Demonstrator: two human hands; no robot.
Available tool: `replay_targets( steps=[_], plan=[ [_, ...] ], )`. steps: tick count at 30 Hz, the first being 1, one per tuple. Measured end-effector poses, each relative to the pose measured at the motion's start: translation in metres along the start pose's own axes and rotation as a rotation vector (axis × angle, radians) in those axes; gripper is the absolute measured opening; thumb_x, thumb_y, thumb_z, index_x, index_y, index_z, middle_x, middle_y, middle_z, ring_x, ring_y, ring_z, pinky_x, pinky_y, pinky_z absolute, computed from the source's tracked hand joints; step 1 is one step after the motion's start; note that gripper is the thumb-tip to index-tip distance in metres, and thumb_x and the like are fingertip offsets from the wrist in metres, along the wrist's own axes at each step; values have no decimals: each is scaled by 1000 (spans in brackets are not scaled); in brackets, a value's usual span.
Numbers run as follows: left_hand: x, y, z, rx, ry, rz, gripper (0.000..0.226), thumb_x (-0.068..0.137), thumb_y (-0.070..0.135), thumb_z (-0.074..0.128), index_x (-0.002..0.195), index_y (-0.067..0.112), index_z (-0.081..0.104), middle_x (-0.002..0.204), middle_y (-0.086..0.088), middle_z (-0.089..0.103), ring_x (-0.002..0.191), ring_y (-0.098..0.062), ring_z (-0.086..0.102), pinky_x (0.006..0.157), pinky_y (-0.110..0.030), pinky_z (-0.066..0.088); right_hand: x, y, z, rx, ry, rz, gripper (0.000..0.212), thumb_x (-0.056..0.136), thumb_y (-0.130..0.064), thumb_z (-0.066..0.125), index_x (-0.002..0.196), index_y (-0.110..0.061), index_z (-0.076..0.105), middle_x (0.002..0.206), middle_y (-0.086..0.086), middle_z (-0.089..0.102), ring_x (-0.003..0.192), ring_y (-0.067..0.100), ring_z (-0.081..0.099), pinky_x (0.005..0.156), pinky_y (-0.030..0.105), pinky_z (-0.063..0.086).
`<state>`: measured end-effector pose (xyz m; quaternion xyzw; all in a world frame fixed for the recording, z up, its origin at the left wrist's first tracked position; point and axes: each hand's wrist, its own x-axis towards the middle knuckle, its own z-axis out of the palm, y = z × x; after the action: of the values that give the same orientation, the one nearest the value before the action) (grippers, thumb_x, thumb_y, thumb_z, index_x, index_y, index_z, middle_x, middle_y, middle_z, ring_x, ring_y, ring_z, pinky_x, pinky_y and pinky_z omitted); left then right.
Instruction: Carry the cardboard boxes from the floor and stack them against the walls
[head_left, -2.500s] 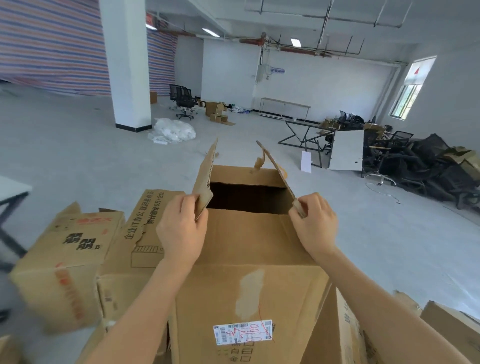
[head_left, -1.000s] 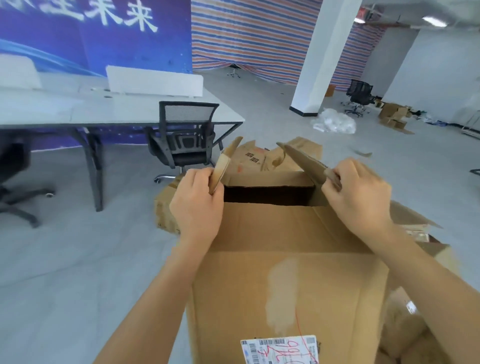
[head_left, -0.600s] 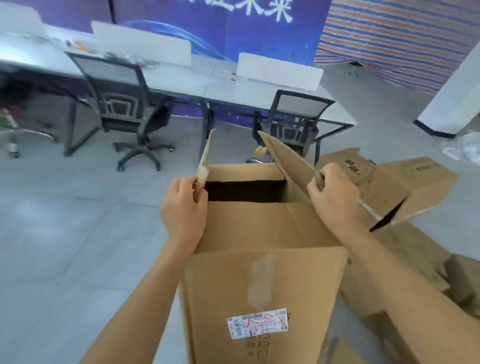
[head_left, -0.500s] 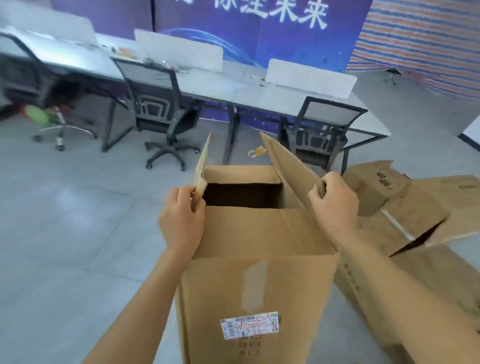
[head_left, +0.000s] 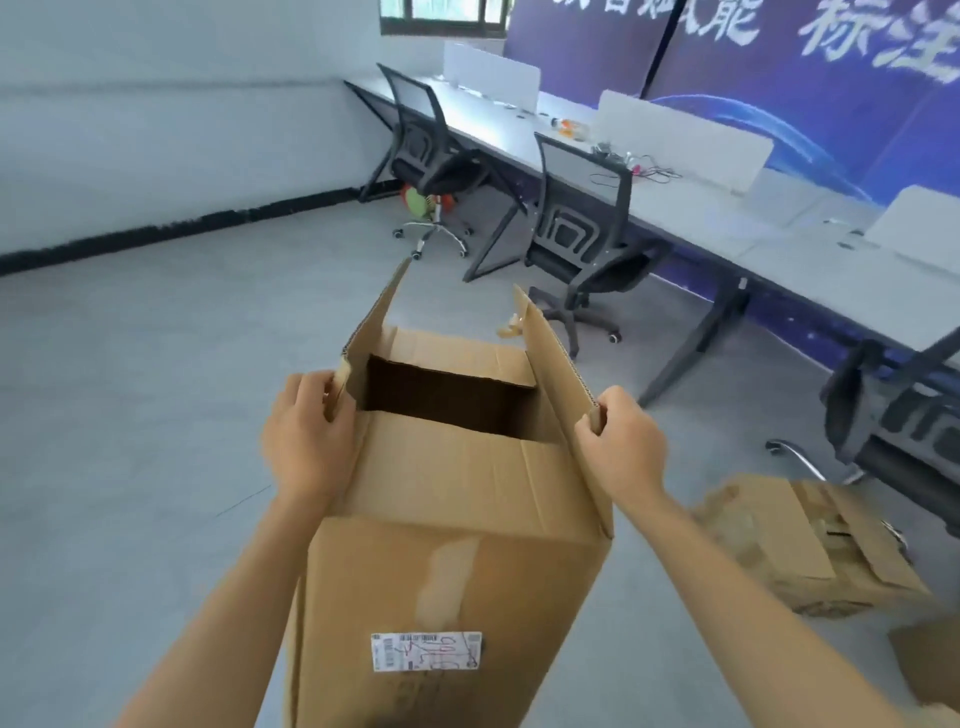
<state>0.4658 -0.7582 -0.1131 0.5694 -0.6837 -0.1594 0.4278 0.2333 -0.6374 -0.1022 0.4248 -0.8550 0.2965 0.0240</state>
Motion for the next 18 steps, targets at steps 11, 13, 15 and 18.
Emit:
replay_targets(
  steps=[11, 13, 15, 18],
  plan=[
    [11, -37, -34, 173, 294, -142, 13, 91, 2, 53, 95, -6, 62, 92, -21, 62, 81, -38, 59, 68, -26, 25, 61, -68, 68, 136, -110, -433, 21, 82, -3, 59, 72, -11, 42, 65, 3, 44, 53, 15, 35, 45, 19, 18],
    [27, -45, -34, 170, 349, -152, 12, 90, 1, 54, 94, -5, 63, 91, -20, 63, 79, -38, 60, 68, -27, 27, 74, -87, 81, 169, -82, -492, 26, 80, 0, 61, 70, -12, 39, 63, 2, 41, 49, 13, 30, 46, 19, 14],
    [40, -52, -29, 170, 380, -148, 10, 88, 0, 55, 92, -5, 63, 90, -20, 63, 77, -37, 60, 67, -28, 27, 87, -100, 90, 177, -66, -521, 28, 79, 2, 59, 69, -13, 38, 63, 2, 39, 53, 19, 33, 46, 20, 13],
    [71, -69, -16, 161, 429, -159, 8, 86, -2, 56, 90, -4, 64, 88, -19, 63, 74, -35, 60, 66, -29, 29, 124, -122, 117, 192, -58, -529, 26, 80, 3, 56, 71, -12, 38, 64, 5, 40, 57, 24, 35, 48, 26, 18]
  ],
)
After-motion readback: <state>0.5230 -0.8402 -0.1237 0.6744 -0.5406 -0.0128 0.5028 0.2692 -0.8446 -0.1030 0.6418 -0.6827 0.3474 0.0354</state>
